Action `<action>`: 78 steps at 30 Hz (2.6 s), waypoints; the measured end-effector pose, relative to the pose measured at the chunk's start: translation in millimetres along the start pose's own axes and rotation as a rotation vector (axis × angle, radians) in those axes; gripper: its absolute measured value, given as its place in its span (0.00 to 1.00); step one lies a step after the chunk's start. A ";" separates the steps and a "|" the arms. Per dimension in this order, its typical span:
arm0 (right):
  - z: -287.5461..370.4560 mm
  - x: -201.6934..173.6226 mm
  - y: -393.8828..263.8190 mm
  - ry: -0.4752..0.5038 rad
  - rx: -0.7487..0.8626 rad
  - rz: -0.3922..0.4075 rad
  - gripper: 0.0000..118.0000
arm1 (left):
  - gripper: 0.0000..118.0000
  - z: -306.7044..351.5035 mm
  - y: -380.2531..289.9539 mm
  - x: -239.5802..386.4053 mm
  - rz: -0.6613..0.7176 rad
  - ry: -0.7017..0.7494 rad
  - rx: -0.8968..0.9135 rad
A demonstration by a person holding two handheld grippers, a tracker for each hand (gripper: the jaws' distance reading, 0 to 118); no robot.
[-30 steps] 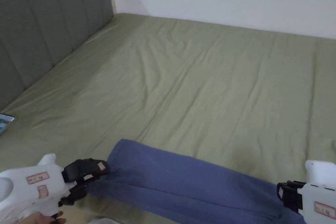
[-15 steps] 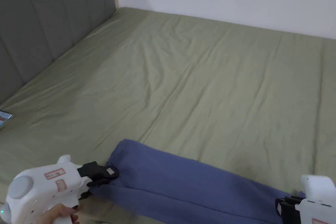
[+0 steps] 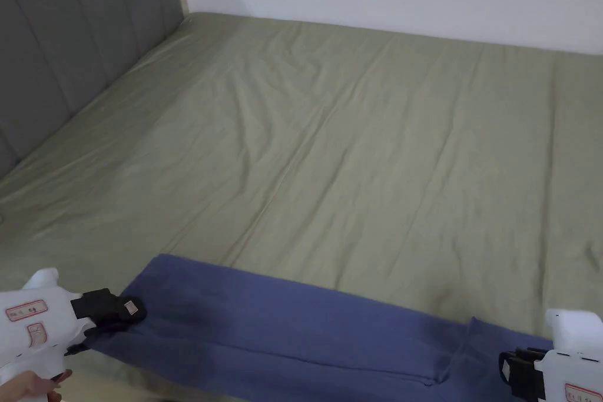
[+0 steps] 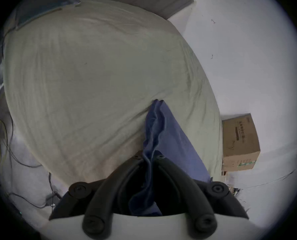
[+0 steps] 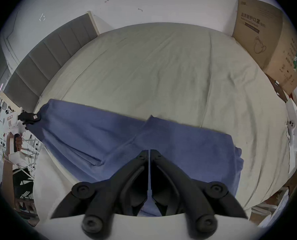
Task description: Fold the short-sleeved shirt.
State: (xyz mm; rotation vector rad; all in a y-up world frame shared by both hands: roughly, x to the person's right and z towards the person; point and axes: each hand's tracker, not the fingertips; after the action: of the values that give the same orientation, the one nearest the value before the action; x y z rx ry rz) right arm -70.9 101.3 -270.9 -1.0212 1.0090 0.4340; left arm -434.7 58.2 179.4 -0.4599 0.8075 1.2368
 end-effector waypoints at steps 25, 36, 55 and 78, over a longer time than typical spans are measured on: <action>45.0 100.1 -52.4 -0.050 0.096 -0.302 0.01 | 0.82 -148.3 -239.0 242.7 -0.735 -0.265 -0.522; 53.9 94.7 -54.2 -0.041 0.127 -0.295 0.01 | 0.01 -94.8 -139.6 205.1 -0.422 -0.197 -0.273; 47.0 102.0 -60.7 -0.024 0.123 -0.292 0.01 | 0.01 -139.3 -227.4 227.6 -0.506 -0.258 -0.512; 50.6 68.1 -42.0 -0.027 0.119 -0.225 0.01 | 0.01 -57.0 -119.1 134.7 -0.348 -0.278 -0.301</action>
State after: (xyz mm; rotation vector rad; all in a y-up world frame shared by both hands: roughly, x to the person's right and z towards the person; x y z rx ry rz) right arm 18.0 114.9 -300.7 -1.0057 0.8742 0.2003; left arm -323.2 70.8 27.9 -0.6265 0.2885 1.0668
